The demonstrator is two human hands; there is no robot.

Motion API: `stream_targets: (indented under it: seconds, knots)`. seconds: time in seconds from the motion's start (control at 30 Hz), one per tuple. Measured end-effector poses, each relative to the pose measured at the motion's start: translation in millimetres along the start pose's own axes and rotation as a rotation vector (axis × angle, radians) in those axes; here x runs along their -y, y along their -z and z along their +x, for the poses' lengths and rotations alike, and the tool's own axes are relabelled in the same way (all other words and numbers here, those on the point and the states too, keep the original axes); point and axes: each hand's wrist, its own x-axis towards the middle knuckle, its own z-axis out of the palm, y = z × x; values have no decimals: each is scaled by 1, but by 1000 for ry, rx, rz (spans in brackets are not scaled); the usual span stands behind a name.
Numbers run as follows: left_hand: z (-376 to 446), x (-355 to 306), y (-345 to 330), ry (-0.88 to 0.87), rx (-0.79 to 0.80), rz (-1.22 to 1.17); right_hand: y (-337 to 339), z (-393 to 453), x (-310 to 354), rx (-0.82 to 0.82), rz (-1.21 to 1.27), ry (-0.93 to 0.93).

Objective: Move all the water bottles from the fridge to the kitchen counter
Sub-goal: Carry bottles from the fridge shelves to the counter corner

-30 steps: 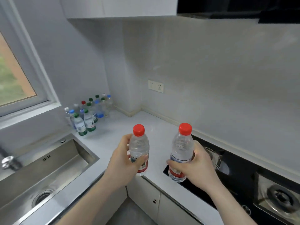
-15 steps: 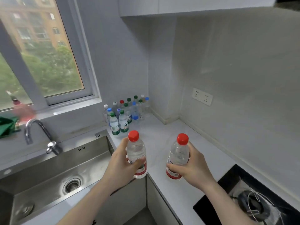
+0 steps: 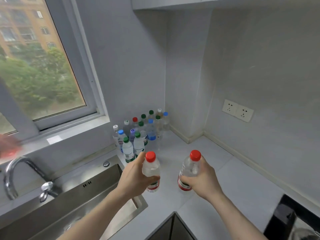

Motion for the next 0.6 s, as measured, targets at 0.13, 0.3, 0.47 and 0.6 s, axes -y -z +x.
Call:
stream_targets:
  seconds: [0.13,0.3,0.47,0.6]
  knots:
    - [52,18,-4,-35,57,115,-21,32,-2,-24,-16,-65]
    - [114,32,-17,-41,95,189,-37,81,-6,-18,-85,-82]
    - [167,36,-39,13,119,191,-53,135,-19,-12,-114,-130]
    - [211,40,-49,15,120,274,-67,180,-28,23,-154,-149]
